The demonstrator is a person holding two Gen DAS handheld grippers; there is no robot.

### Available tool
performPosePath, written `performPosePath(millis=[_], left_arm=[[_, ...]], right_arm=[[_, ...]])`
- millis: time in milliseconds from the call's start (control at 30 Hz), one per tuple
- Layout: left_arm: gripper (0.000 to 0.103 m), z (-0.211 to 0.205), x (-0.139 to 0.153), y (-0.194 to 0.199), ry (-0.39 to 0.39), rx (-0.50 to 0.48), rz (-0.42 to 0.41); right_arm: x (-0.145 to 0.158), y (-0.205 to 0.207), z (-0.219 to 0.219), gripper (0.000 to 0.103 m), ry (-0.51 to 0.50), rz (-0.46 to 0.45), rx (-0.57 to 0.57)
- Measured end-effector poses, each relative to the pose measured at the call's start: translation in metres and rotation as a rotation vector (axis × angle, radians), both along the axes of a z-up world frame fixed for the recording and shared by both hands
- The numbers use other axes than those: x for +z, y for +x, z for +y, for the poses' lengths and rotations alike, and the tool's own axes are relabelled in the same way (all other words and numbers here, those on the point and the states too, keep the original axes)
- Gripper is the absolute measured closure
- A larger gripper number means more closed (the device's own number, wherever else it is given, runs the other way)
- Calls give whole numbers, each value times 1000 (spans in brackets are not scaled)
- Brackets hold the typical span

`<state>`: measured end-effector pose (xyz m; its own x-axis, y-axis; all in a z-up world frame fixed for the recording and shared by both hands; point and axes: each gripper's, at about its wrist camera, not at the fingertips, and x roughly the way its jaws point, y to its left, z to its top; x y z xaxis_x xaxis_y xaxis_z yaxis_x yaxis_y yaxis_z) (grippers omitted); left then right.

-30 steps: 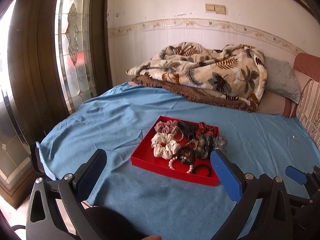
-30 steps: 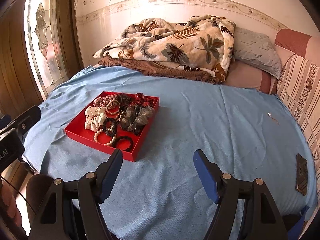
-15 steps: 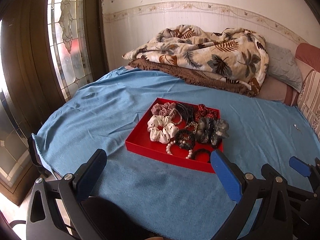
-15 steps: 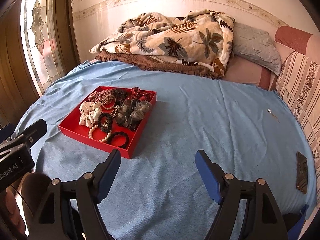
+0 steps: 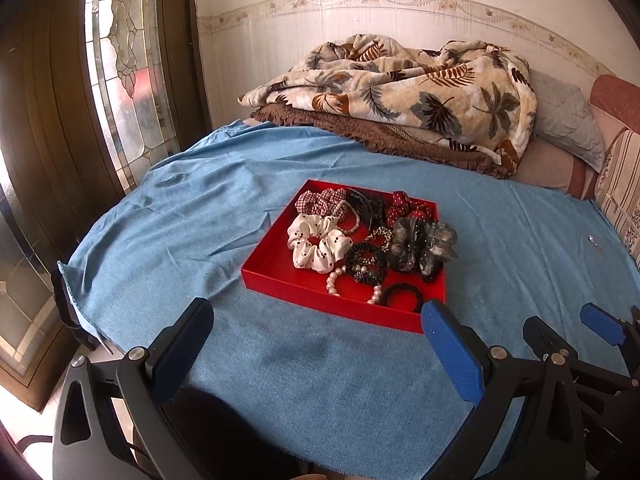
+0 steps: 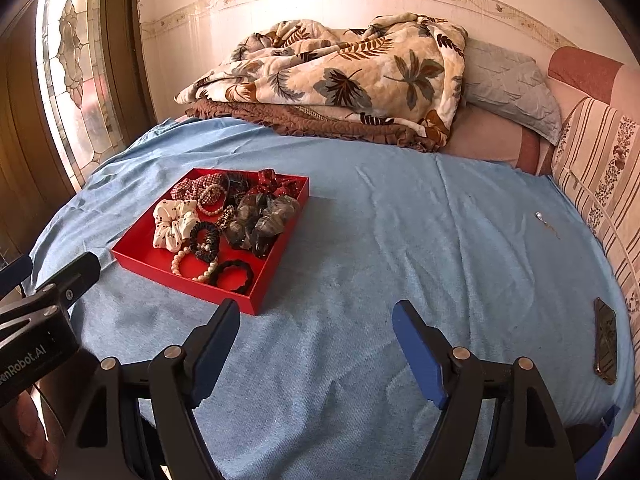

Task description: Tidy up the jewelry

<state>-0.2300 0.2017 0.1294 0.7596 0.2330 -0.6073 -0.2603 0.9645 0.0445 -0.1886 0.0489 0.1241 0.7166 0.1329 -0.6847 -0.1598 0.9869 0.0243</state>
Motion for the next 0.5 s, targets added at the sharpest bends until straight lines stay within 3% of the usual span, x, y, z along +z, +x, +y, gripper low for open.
performPosePath(millis=[500], left_arm=[[0,9,-17,24,-5,30,82]], right_arm=[[-16,12,4,19,-9,48,22]])
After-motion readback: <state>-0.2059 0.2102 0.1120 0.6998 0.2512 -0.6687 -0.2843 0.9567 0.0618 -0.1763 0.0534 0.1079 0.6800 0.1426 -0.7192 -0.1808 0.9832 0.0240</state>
